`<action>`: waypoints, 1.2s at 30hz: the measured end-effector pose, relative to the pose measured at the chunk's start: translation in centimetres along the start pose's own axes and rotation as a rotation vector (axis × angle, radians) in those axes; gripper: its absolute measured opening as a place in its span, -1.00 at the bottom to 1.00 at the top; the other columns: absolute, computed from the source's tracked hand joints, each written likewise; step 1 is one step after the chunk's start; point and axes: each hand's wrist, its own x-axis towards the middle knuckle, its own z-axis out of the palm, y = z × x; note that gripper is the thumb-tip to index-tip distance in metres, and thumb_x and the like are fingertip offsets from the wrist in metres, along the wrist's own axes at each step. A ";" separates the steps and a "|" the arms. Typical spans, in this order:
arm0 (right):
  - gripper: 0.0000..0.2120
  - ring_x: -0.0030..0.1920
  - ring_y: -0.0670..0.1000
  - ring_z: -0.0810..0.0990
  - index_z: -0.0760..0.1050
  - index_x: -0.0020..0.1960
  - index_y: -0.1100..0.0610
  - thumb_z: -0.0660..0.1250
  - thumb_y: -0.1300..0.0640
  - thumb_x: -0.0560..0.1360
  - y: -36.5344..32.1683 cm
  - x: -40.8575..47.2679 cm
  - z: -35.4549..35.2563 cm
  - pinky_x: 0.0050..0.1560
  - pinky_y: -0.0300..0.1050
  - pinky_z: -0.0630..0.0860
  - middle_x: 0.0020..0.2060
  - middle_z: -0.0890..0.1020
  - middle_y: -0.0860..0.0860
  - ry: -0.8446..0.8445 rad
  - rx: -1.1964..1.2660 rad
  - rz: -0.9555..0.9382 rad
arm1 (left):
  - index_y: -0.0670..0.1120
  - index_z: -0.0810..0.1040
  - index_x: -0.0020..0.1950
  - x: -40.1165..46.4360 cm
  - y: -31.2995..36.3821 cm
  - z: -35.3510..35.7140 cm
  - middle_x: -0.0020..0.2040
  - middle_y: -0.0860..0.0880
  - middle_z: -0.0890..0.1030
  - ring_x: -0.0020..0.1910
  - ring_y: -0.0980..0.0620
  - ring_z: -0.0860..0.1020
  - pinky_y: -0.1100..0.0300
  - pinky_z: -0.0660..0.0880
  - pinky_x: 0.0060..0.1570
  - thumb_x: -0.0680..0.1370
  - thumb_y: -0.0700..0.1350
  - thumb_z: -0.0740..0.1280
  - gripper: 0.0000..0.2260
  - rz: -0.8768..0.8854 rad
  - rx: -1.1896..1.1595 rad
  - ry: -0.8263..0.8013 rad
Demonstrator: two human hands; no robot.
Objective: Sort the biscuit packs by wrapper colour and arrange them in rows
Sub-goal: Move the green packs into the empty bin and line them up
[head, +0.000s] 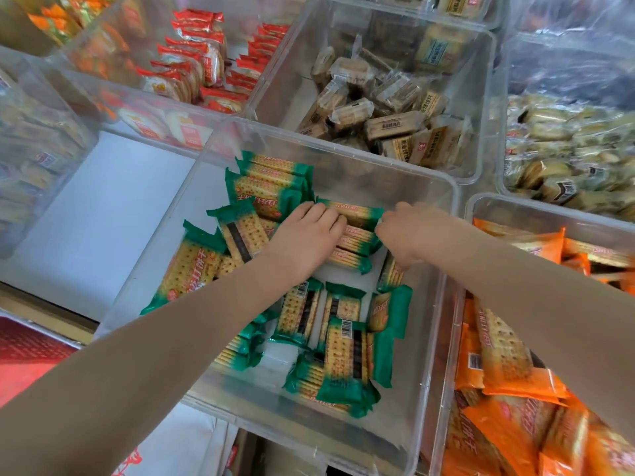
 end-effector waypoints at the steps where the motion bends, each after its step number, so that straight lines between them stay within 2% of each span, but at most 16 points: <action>1: -0.58 0.19 0.09 0.38 0.41 0.30 0.11 0.33 0.00 0.49 0.1 -0.2 -0.1 0.10 -0.05 0.37 0.18 0.46 0.07 -0.002 -0.022 0.001 | -0.20 0.59 0.11 0.1 0.1 0.3 -0.02 -0.13 0.61 -0.04 -0.12 0.58 0.06 0.51 0.03 0.28 -0.22 0.43 -0.61 -0.003 0.013 0.020; 5: -0.50 0.17 0.06 0.37 0.40 0.31 0.09 0.34 -0.12 0.46 0.2 -1.2 -0.2 0.04 -0.08 0.40 0.18 0.46 0.03 -0.025 -0.027 -0.015 | -0.18 0.57 0.11 0.5 0.2 0.8 -0.04 -0.14 0.58 -0.08 -0.12 0.56 0.10 0.51 -0.08 0.24 -0.20 0.49 -0.56 -0.059 0.082 0.051; 9: -0.56 -0.04 0.02 0.47 0.37 0.18 0.08 0.38 -0.12 0.43 0.5 -2.0 -0.4 -0.10 -0.10 0.45 -0.06 0.50 -0.03 -0.041 0.060 -0.044 | -0.16 0.58 0.03 1.1 0.6 1.0 -0.16 -0.12 0.56 -0.23 -0.09 0.54 0.12 0.47 -0.19 0.24 -0.17 0.48 -0.63 -0.111 0.099 0.071; 11: -0.54 0.03 0.04 0.45 0.36 0.21 0.07 0.39 -0.11 0.42 0.5 -2.4 -0.5 -0.06 -0.09 0.41 0.00 0.50 0.00 -0.013 0.038 -0.063 | -0.15 0.59 0.02 1.2 0.7 1.0 -0.19 -0.10 0.56 -0.26 -0.08 0.54 0.14 0.47 -0.20 0.23 -0.16 0.49 -0.63 -0.111 0.079 0.057; 13: -0.49 0.15 0.07 0.37 0.38 0.26 0.08 0.40 -0.11 0.41 0.6 -2.9 -0.7 0.05 -0.08 0.36 0.13 0.47 0.04 0.058 -0.016 -0.055 | -0.16 0.56 0.11 1.2 0.5 -0.1 -0.12 -0.11 0.57 -0.18 -0.08 0.56 0.13 0.48 -0.12 0.25 -0.12 0.51 -0.55 -0.112 0.047 -0.002; 14: -0.49 0.18 0.07 0.34 0.40 0.26 0.09 0.39 -0.12 0.41 0.6 -3.2 -0.8 0.10 -0.07 0.34 0.15 0.44 0.05 0.109 -0.046 -0.046 | -0.18 0.49 0.23 1.1 0.3 -0.6 0.01 -0.14 0.55 -0.03 -0.09 0.54 0.11 0.45 0.00 0.31 -0.08 0.49 -0.47 -0.106 0.004 -0.054; 16: -0.47 0.21 0.06 0.29 0.43 0.26 0.10 0.36 -0.18 0.41 0.7 -4.2 -0.8 0.16 -0.08 0.31 0.18 0.40 0.04 0.235 -0.094 -0.032 | -0.18 0.26 0.42 0.7 0.0 -1.2 0.30 -0.15 0.38 0.28 -0.12 0.36 0.08 0.29 0.26 0.48 0.02 0.36 -0.41 -0.065 -0.223 -0.143; 17: -0.44 0.22 0.07 0.27 0.41 0.27 0.09 0.33 -0.22 0.41 0.8 -4.7 -0.7 0.18 -0.07 0.30 0.20 0.37 0.04 0.300 -0.091 -0.020 | -0.18 0.24 0.43 0.5 -0.1 -2.1 0.35 -0.14 0.35 0.33 -0.11 0.31 0.08 0.24 0.31 0.53 0.01 0.29 -0.46 -0.076 -0.405 -0.132; 19: -0.39 0.24 0.08 0.26 0.33 0.30 0.09 0.28 -0.27 0.41 0.6 -5.7 -0.1 0.23 -0.04 0.28 0.24 0.34 0.05 0.402 -0.006 0.027 | -0.17 0.30 0.41 -0.2 -0.1 -4.0 0.33 -0.11 0.39 0.32 -0.07 0.34 0.17 0.23 0.29 0.59 -0.08 0.21 -0.59 -0.175 -0.758 -0.002; 20: -0.39 0.24 0.08 0.26 0.30 0.31 0.09 0.27 -0.27 0.42 0.3 -6.2 0.2 0.25 -0.03 0.28 0.25 0.34 0.05 0.438 0.065 0.052 | -0.15 0.31 0.40 -0.6 -0.2 -4.8 0.31 -0.07 0.41 0.30 -0.02 0.36 0.23 0.25 0.25 0.61 -0.09 0.16 -0.63 -0.240 -0.901 -0.006; 22: -0.39 0.21 0.07 0.29 0.28 0.28 0.08 0.31 -0.25 0.40 -0.4 -6.8 0.6 0.25 -0.03 0.30 0.22 0.36 0.03 0.515 0.216 0.095 | -0.05 0.32 0.40 -1.1 -0.6 -6.0 0.25 0.03 0.45 0.21 0.10 0.43 0.28 0.32 0.14 0.63 -0.02 0.11 -0.65 -0.325 -1.121 -0.144; 24: -0.39 0.18 0.06 0.33 0.29 0.24 0.07 0.37 -0.24 0.36 -1.4 -7.0 0.6 0.20 -0.06 0.31 0.18 0.39 0.02 0.593 0.331 0.120 | 0.03 0.33 0.37 -1.6 -1.1 -6.7 0.12 0.09 0.51 0.01 0.14 0.51 0.24 0.42 -0.01 0.60 0.06 0.15 -0.65 -0.325 -1.203 -0.228; 27: -0.40 0.19 0.04 0.35 0.28 0.22 0.07 0.37 -0.25 0.36 -3.4 -6.5 0.1 0.16 -0.09 0.31 0.17 0.41 0.00 0.597 0.350 0.079 | 0.04 0.40 0.29 -2.3 -1.9 -6.4 -0.05 0.07 0.53 -0.31 0.16 0.48 0.25 0.39 -0.30 0.54 0.07 0.29 -0.66 -0.306 -1.013 -0.233; 29: -0.42 0.19 0.03 0.37 0.30 0.22 0.07 0.35 -0.25 0.38 -4.1 -5.7 -0.2 0.13 -0.09 0.33 0.17 0.43 -0.01 0.516 0.379 0.059 | 0.00 0.44 0.21 -3.0 -2.3 -5.8 -0.08 0.04 0.52 -0.36 0.18 0.42 0.28 0.31 -0.40 0.53 0.00 0.32 -0.72 -0.334 -0.830 -0.215; 33: -0.68 0.13 0.09 0.48 0.40 0.20 0.10 0.29 -0.04 0.52 -4.4 -4.2 0.1 0.07 0.05 0.50 0.13 0.51 0.05 0.351 0.423 0.100 | -0.04 0.44 0.21 -4.3 -2.7 -5.1 0.10 -0.02 0.54 0.01 0.02 0.49 0.12 0.46 -0.09 0.53 -0.03 0.32 -0.72 -0.200 -0.539 -0.254; 36: -0.76 0.09 0.11 0.51 0.39 0.21 0.10 0.25 0.14 0.55 -5.1 -3.3 1.0 -0.03 0.00 0.51 0.12 0.49 0.06 0.332 0.407 0.132 | -0.02 0.41 0.26 -4.4 -2.7 -5.1 0.19 0.00 0.50 0.14 0.00 0.46 0.08 0.47 0.03 0.54 -0.03 0.29 -0.69 -0.067 -0.423 -0.279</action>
